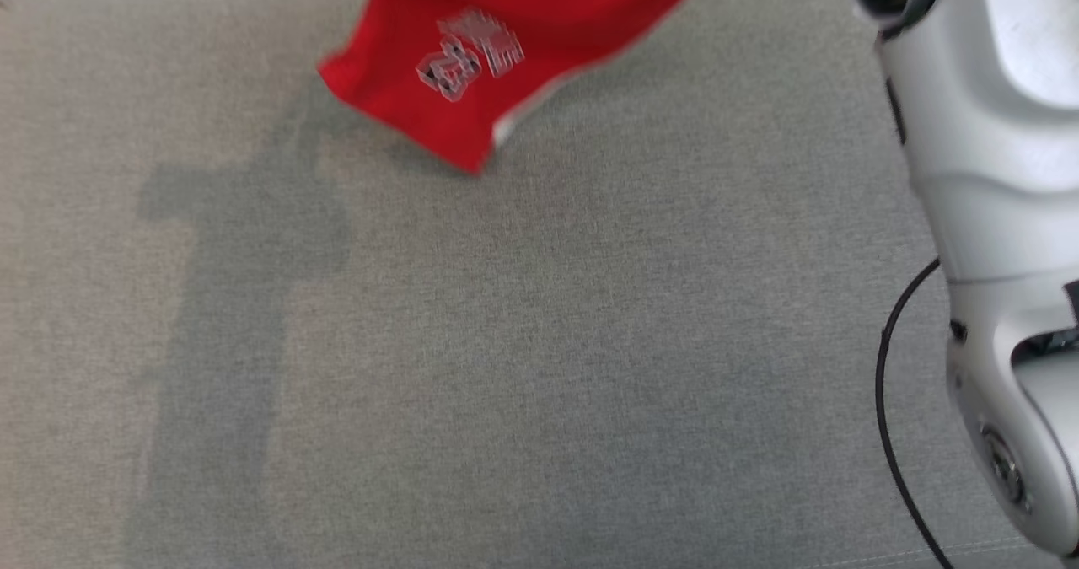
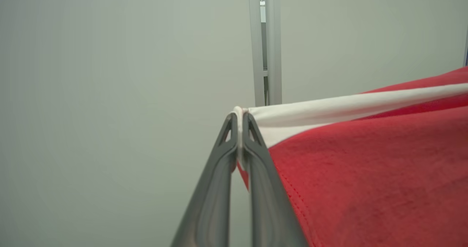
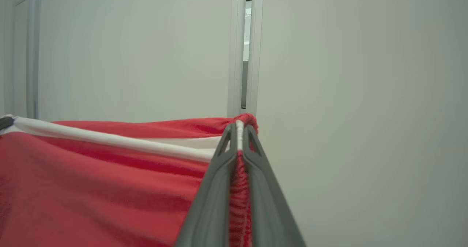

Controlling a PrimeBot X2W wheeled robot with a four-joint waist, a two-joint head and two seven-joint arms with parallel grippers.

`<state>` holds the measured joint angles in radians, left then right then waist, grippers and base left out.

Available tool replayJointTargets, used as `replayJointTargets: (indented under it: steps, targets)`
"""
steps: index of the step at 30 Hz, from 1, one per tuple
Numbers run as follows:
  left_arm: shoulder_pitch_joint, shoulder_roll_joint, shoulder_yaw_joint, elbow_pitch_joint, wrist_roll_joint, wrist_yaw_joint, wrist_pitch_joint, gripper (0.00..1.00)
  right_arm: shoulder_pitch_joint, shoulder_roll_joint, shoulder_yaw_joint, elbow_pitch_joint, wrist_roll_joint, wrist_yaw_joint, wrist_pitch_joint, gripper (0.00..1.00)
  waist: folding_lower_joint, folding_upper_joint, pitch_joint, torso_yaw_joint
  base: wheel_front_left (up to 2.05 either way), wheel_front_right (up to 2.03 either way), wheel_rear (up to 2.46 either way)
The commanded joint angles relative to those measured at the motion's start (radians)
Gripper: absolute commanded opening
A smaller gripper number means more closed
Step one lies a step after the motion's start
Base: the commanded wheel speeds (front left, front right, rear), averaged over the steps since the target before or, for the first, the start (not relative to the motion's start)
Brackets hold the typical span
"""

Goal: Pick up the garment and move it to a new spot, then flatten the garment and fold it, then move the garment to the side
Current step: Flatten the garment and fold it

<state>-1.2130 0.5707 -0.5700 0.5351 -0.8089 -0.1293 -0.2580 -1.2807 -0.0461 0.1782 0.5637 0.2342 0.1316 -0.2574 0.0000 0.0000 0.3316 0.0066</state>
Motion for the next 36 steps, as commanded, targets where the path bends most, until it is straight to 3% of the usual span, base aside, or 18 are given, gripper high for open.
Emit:
replayJointTargets:
  steps: [1,6,10,18,25,36]
  targets:
    - [-0.05,0.009,0.039,-0.009,0.021,-0.002,-0.009,0.0,-0.045,-0.01,-0.023,-0.009,-0.023,-0.002,-0.007,0.0,0.0,0.0,0.098,0.003,0.0,0.0,0.0]
    - [-0.084,-0.026,0.193,-0.094,0.097,0.0,-0.006,0.0,-0.098,-0.01,-0.086,-0.117,-0.087,-0.002,-0.008,0.0,0.0,0.0,0.158,0.027,0.0,0.0,0.0]
    - [0.015,-0.063,0.259,-0.178,0.136,0.0,-0.006,0.0,-0.036,-0.007,-0.068,-0.191,-0.093,-0.002,-0.008,0.0,0.0,0.0,0.173,0.044,0.0,0.0,0.0]
    - [0.364,-0.147,0.286,-0.268,0.132,0.0,-0.007,0.0,0.29,-0.008,-0.022,-0.266,-0.012,-0.002,-0.008,0.0,0.0,0.0,0.117,0.059,0.0,0.0,0.0]
    - [0.695,-0.234,0.326,-0.254,0.138,0.0,-0.007,0.0,0.643,-0.008,-0.007,-0.332,0.08,-0.002,-0.008,0.0,0.0,0.0,0.019,0.05,0.0,0.0,0.0]
    - [1.011,-0.349,0.407,-0.236,0.181,0.001,-0.007,0.0,1.003,-0.01,-0.068,-0.418,0.181,-0.003,-0.009,0.0,0.0,0.0,-0.146,0.027,0.0,0.0,0.0]
